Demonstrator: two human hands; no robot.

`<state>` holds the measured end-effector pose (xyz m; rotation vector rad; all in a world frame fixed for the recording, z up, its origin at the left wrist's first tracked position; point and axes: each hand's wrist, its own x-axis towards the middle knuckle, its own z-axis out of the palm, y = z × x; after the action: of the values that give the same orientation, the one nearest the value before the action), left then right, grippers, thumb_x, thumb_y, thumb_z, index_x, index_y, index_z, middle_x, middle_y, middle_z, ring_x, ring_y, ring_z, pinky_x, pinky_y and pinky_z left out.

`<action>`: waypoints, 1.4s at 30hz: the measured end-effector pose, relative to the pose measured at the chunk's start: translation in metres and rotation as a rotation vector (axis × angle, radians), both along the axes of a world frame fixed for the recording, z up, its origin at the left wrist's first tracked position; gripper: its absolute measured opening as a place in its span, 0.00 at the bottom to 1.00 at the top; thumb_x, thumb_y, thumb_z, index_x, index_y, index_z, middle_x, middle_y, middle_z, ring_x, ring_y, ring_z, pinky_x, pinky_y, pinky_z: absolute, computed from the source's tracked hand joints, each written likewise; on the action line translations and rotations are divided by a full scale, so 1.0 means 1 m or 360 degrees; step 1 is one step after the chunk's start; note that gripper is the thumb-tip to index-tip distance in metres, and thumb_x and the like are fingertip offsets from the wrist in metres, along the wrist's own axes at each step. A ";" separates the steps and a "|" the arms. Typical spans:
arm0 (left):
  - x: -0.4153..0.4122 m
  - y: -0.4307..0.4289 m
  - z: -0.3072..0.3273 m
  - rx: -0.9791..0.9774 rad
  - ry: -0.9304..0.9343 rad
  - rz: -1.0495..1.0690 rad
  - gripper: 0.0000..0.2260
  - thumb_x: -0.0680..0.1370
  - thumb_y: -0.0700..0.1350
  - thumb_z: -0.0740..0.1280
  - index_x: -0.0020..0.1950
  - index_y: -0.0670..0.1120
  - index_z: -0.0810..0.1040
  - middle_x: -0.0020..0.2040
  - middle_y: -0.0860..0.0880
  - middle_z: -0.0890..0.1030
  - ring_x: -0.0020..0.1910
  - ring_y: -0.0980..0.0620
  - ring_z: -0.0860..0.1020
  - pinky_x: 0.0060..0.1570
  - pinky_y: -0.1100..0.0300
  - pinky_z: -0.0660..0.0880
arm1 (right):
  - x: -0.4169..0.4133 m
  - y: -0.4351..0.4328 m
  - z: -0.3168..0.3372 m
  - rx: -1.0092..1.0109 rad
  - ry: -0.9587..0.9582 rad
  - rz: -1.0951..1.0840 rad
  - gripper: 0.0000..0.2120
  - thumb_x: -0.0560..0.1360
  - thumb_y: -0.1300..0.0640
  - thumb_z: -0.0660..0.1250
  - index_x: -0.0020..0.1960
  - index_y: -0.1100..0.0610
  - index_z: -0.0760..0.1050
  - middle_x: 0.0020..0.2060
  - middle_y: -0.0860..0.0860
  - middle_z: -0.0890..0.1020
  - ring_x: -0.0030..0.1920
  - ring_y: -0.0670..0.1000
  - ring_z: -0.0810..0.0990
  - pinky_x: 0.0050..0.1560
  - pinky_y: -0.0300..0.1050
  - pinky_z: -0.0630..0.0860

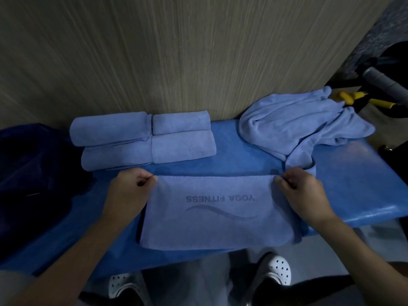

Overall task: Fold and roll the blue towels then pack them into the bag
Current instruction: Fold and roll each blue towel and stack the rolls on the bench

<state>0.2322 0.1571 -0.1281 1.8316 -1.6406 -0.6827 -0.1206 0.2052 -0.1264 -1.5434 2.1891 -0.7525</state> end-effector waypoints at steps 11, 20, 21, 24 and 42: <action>-0.007 0.006 -0.001 -0.0167 0.0067 0.0031 0.06 0.76 0.43 0.71 0.39 0.48 0.79 0.33 0.57 0.79 0.37 0.62 0.78 0.36 0.66 0.72 | 0.002 0.000 -0.002 -0.0039 0.0024 -0.0077 0.08 0.75 0.55 0.70 0.41 0.58 0.76 0.31 0.47 0.77 0.33 0.43 0.73 0.33 0.29 0.67; -0.039 0.041 -0.002 -0.0676 -0.0653 -0.0929 0.17 0.81 0.48 0.56 0.64 0.43 0.78 0.66 0.47 0.78 0.67 0.48 0.73 0.68 0.49 0.67 | 0.039 0.030 0.002 -0.0393 0.0682 0.0625 0.21 0.80 0.47 0.54 0.61 0.58 0.77 0.60 0.56 0.79 0.63 0.59 0.76 0.62 0.59 0.71; -0.042 0.044 -0.008 -0.0556 -0.0786 -0.1028 0.20 0.82 0.50 0.54 0.70 0.45 0.74 0.72 0.47 0.73 0.73 0.49 0.67 0.71 0.48 0.64 | 0.051 0.037 -0.003 -0.0313 0.0772 0.0746 0.23 0.81 0.45 0.51 0.66 0.56 0.75 0.66 0.54 0.76 0.69 0.57 0.72 0.67 0.59 0.66; -0.038 0.047 -0.022 -0.0319 -0.1001 -0.1081 0.26 0.82 0.58 0.49 0.79 0.51 0.61 0.80 0.51 0.57 0.79 0.53 0.52 0.76 0.48 0.54 | 0.071 0.048 -0.020 -0.0094 0.0960 0.0930 0.28 0.82 0.41 0.44 0.74 0.53 0.67 0.75 0.53 0.65 0.76 0.54 0.61 0.72 0.60 0.60; -0.061 0.054 -0.024 -0.0432 -0.1002 -0.1262 0.27 0.81 0.54 0.50 0.79 0.45 0.59 0.80 0.48 0.57 0.79 0.53 0.52 0.76 0.49 0.52 | 0.092 0.046 -0.027 -0.0151 0.1023 0.0905 0.29 0.81 0.43 0.47 0.75 0.58 0.65 0.76 0.56 0.64 0.76 0.53 0.61 0.72 0.60 0.59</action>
<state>0.1710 0.2111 -0.1517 1.2146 -2.7662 -0.1382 -0.0282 0.2510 -0.1530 -2.5641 1.9099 -0.1860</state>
